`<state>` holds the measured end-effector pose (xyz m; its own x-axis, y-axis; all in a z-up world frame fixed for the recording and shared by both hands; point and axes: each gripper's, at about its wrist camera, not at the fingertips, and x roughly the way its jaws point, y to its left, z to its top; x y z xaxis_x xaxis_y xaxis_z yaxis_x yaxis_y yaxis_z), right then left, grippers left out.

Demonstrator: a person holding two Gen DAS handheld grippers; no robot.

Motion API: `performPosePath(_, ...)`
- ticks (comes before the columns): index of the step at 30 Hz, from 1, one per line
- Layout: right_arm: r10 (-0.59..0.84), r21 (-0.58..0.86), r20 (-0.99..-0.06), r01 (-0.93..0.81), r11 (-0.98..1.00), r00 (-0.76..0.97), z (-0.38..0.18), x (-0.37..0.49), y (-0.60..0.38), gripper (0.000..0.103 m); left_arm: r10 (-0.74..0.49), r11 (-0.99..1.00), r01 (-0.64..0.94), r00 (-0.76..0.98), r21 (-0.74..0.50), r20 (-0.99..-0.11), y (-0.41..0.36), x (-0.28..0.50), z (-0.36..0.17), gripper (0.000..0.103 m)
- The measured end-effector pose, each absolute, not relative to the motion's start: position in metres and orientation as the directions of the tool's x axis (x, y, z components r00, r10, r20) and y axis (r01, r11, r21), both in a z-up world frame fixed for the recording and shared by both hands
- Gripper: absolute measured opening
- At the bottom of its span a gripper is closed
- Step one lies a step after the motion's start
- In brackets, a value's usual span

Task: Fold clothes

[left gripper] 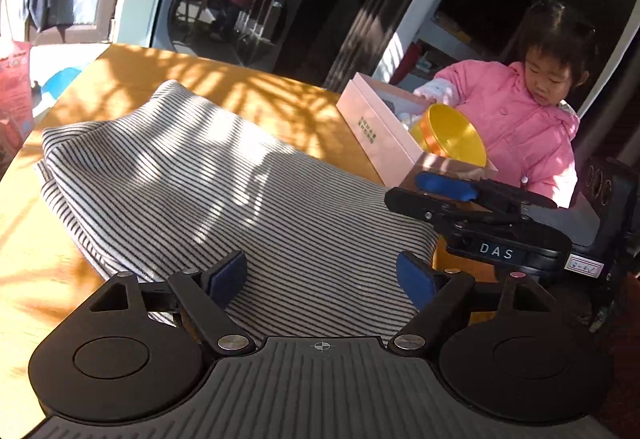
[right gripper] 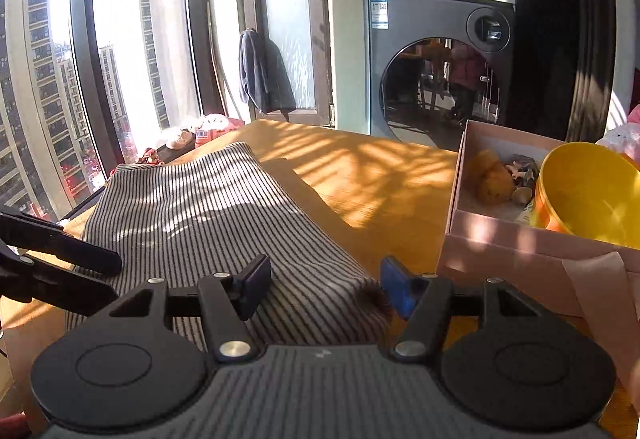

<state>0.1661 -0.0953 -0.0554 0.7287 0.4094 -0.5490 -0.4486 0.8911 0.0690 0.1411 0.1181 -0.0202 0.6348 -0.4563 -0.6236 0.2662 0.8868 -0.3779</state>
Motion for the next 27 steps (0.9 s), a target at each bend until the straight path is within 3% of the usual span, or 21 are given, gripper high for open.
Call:
performPosePath(2, 0.388, 0.066, -0.559, -0.428, 0.902, 0.732, -0.072, 0.161, -0.095, 0.063, -0.425, 0.904, 0.269, 0.637, -0.332, -0.643, 0.114, 0.145, -0.026, 0.080)
performPosePath(6, 0.406, 0.127, -0.559, -0.410, 0.903, 0.723, -0.074, 0.137, -0.102, 0.065, -0.394, 0.919, 0.264, 0.647, -0.293, -0.652, 0.113, 0.164, -0.028, 0.080)
performPosePath(14, 0.466, 0.156, -0.558, -0.465, 0.872, 0.687, -0.068, 0.098, -0.099, 0.069, -0.401, 0.914, 0.239, 0.660, -0.329, -0.635, 0.121, 0.200, -0.028, 0.084)
performPosePath(19, 0.487, 0.141, -0.496, -0.487, 0.862, 0.718, -0.046, 0.092, -0.103, 0.069, -0.366, 0.930, 0.247, 0.687, -0.272, -0.628, 0.122, 0.175, -0.013, 0.084)
performPosePath(21, 0.530, 0.157, -0.467, -0.523, 0.838, 0.708, -0.037, 0.093, -0.094, 0.068, -0.377, 0.926, 0.277, 0.675, -0.255, -0.634, 0.120, 0.162, -0.011, 0.079)
performPosePath(23, 0.555, 0.183, -0.509, -0.548, 0.816, 0.658, -0.044, 0.097, -0.083, 0.067, -0.366, 0.930, 0.294, 0.660, -0.223, -0.656, 0.117, 0.153, -0.015, 0.071)
performPosePath(25, 0.545, 0.189, -0.574, -0.549, 0.814, 0.611, -0.062, 0.099, -0.073, 0.067, -0.352, 0.932, 0.310, 0.645, -0.189, -0.678, 0.114, 0.144, -0.018, 0.071)
performPosePath(27, 0.541, 0.157, -0.568, -0.564, 0.811, 0.621, -0.062, 0.094, -0.071, 0.067, -0.335, 0.935, 0.321, 0.647, -0.153, -0.685, 0.112, 0.137, -0.021, 0.071)
